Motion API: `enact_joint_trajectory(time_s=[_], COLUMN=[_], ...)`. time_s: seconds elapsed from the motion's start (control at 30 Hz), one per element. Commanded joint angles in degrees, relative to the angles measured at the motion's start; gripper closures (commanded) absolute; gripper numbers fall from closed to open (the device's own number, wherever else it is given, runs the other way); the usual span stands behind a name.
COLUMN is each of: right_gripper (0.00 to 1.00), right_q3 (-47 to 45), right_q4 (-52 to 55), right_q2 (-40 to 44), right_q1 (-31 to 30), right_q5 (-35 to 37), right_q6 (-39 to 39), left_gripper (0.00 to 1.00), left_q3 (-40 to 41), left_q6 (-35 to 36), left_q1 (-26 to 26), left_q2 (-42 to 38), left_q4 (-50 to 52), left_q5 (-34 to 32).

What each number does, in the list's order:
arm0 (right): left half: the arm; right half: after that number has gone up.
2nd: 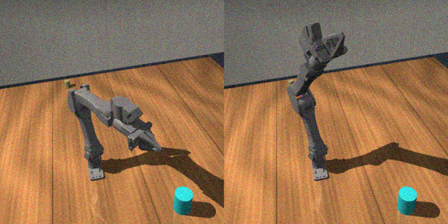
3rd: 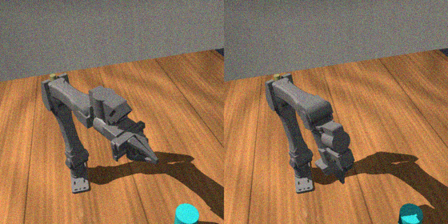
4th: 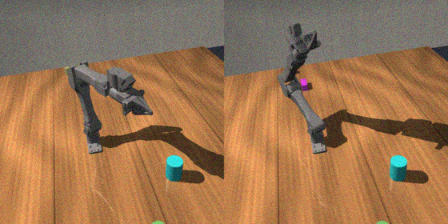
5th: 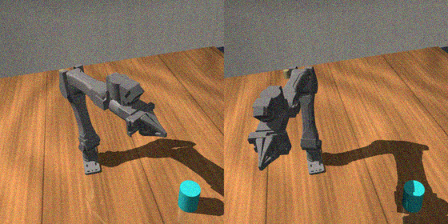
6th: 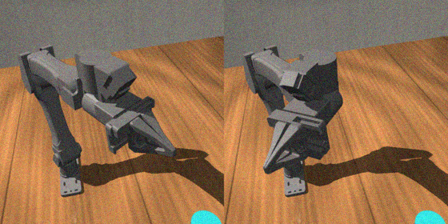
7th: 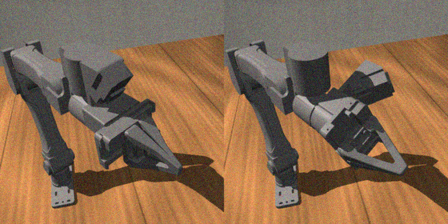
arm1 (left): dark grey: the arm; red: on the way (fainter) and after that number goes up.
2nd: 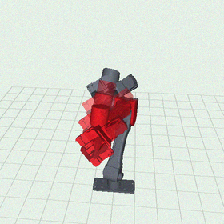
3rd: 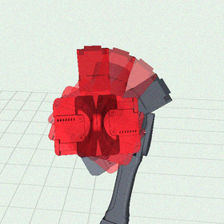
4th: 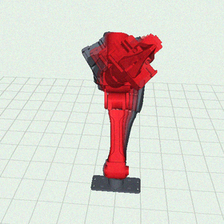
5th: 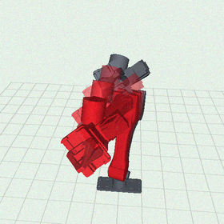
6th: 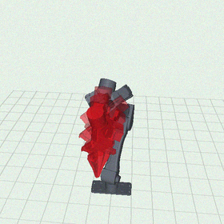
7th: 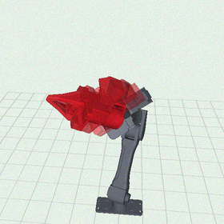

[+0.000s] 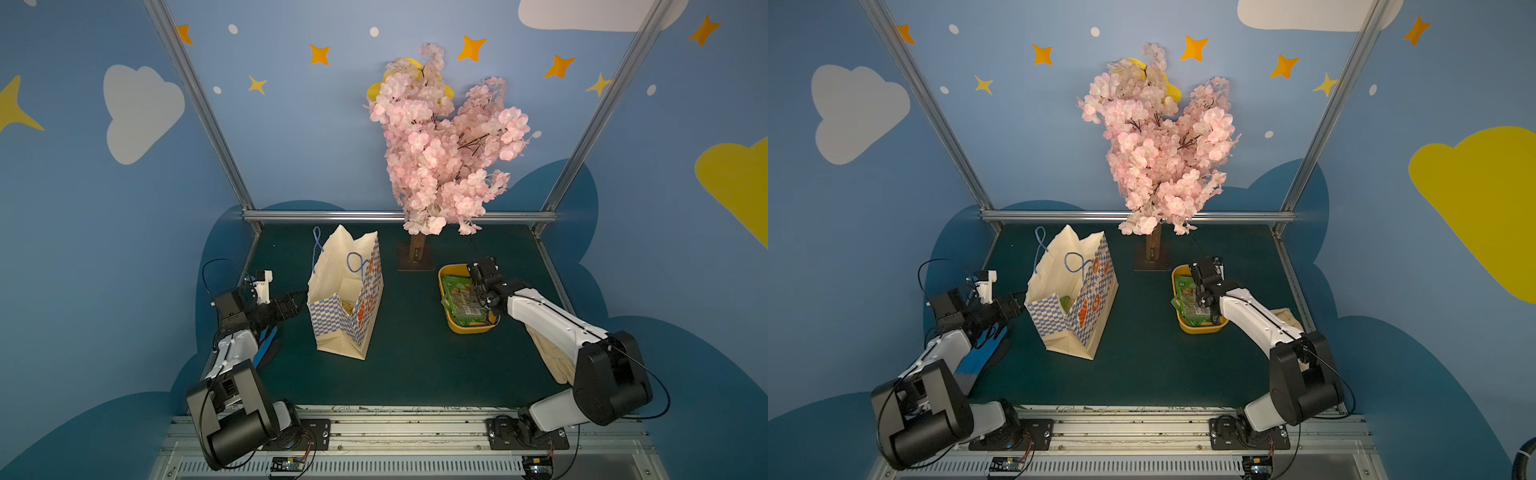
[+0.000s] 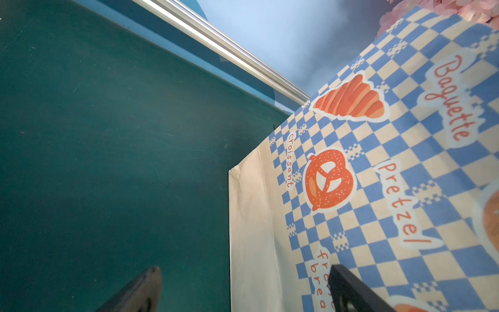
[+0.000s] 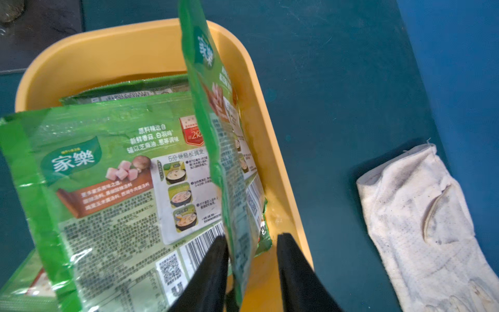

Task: Place the condiment packets inside the bag
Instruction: Pick up the condiment packet from the storage box.

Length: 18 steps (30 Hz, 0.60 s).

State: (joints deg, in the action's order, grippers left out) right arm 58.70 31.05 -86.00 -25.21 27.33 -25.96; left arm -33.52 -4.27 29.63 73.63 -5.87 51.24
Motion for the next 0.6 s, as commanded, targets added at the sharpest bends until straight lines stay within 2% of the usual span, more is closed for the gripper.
enact_joint_trajectory(time_s=[0.0,0.13,0.33,0.57], right_gripper=[0.77,1.0,1.0,1.0], right_q3=[1.59,4.12,4.31,2.76], right_q4=[-0.75,1.32,1.02,-1.65], right_q2=[-1.31,0.11,11.33,27.45], right_q1=[0.38,0.06,-1.93,-6.0], right_q5=[-1.59,-4.0,-7.9,-20.39], right_q6=[-0.52,0.28,1.0,0.95], left_gripper=[0.0,0.0,0.0,0.0], left_q3=[-0.76,-0.76,-0.76,-0.76], left_q6=[0.6,0.61,0.65,0.5], left_q1=[0.34,0.36,0.35,0.43], left_q2=[0.03,0.03,0.03,0.07], left_q4=[0.33,0.33,0.33,0.41], left_q5=[1.05,1.05,1.06,0.92])
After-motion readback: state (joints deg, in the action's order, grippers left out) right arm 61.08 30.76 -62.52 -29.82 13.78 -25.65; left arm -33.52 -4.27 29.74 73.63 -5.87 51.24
